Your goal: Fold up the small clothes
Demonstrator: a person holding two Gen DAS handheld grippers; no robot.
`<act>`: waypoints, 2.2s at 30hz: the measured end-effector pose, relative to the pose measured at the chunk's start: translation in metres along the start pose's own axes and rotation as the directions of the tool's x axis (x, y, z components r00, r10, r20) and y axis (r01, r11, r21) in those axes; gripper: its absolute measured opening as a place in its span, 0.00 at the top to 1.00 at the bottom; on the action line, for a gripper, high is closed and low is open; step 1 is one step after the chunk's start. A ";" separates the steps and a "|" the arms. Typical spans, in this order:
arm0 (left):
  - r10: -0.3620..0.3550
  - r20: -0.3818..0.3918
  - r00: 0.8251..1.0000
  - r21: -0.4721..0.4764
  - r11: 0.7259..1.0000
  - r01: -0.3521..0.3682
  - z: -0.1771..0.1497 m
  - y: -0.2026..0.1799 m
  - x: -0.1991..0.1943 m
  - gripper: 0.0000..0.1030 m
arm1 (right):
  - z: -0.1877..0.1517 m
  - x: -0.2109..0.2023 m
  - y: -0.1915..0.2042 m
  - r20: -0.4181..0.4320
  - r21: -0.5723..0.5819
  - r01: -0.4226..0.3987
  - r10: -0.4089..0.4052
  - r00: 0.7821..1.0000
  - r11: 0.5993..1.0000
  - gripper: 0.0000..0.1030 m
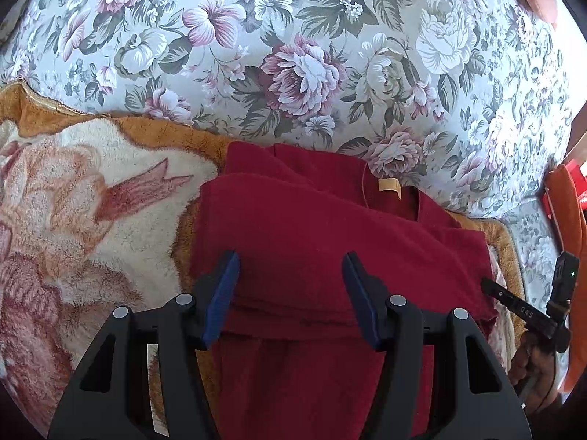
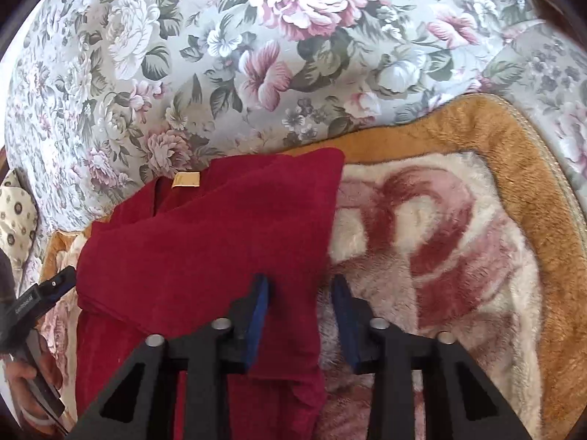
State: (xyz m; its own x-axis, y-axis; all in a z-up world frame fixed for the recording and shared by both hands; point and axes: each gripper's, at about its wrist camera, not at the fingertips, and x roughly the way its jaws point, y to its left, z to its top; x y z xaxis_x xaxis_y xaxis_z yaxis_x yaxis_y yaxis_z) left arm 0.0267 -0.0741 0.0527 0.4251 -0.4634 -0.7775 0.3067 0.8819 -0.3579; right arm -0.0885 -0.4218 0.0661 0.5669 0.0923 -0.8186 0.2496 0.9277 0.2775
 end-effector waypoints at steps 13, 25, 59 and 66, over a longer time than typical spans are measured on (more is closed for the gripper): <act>-0.018 -0.008 1.000 0.001 1.000 0.018 -0.012 -0.001 -0.003 0.39 | -0.016 -0.044 0.006 0.096 -0.066 0.108 -0.102 0.990 0.992 0.89; 0.019 0.008 1.000 -0.030 0.999 -0.019 -0.084 0.003 -0.082 0.39 | -0.070 -0.055 0.024 -0.028 -0.130 0.058 -0.062 0.998 0.990 0.87; 0.063 -0.072 0.995 -0.063 0.996 -0.067 -0.229 0.036 -0.134 0.32 | -0.269 -0.137 -0.001 -0.111 0.047 -0.178 0.183 0.977 0.983 0.60; 0.099 -0.078 0.992 -0.027 0.994 -0.102 -0.233 0.032 -0.127 0.32 | -0.266 -0.132 0.000 -0.105 0.057 -0.189 0.194 0.975 0.980 0.55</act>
State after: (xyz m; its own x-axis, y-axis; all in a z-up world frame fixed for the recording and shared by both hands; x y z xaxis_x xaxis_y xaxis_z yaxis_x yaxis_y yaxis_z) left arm -0.2159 0.0330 0.0192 0.3859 -0.3652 -0.8472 0.2390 0.9265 -0.2905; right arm -0.3717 -0.3376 0.0405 0.5185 0.3079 -0.7977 0.1823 0.8717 0.4550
